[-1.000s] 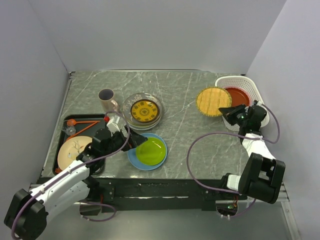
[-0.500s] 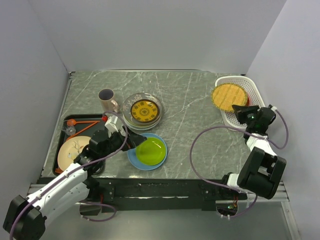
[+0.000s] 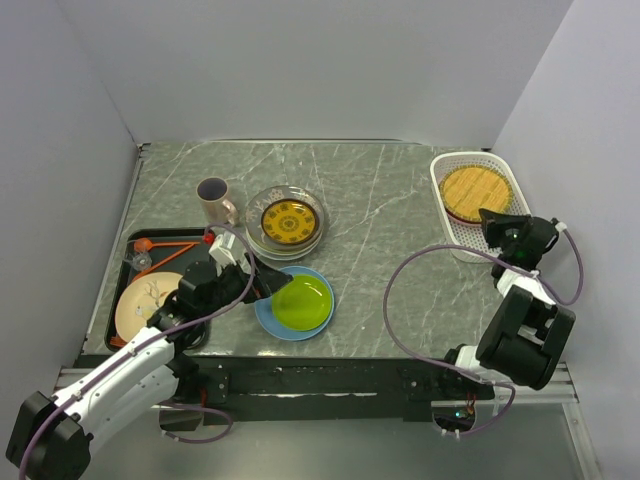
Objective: Place the plates into the plastic bin on the countertop
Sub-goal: Place the plate in the plastic bin.
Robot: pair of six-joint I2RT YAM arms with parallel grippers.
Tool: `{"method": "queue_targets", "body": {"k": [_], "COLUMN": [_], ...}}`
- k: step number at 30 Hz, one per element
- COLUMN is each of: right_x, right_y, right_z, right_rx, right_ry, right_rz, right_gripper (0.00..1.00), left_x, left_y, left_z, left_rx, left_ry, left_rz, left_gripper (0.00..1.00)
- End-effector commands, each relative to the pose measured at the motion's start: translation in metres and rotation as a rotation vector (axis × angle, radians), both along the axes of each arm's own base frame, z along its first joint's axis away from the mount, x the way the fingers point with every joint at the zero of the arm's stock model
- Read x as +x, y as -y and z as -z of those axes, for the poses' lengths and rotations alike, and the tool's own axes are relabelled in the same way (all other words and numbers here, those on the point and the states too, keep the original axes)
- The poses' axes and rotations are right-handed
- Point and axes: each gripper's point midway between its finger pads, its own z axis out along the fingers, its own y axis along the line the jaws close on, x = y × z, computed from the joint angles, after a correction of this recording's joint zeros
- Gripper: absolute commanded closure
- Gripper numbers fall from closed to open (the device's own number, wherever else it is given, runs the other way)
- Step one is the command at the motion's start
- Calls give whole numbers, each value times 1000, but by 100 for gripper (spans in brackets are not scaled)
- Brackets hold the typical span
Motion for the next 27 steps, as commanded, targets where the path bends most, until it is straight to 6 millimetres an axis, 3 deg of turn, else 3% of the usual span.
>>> {"method": "queue_targets", "body": {"k": [1, 13, 27], "right_x": [5, 19, 46], "right_y": [13, 33, 53], "right_z": [-18, 4, 11], "right_rx": [-29, -10, 47], "right_ry": [83, 22, 33], "right_rz": [48, 111, 155], "right_gripper": [100, 100, 100], "left_x": [0, 0, 6], "left_y": [1, 0, 7], "left_z": [0, 6, 10], "left_rx": [5, 22, 54], "left_ry": [17, 9, -4], "left_rz": [6, 10, 37], "left_gripper": [1, 1, 1]}}
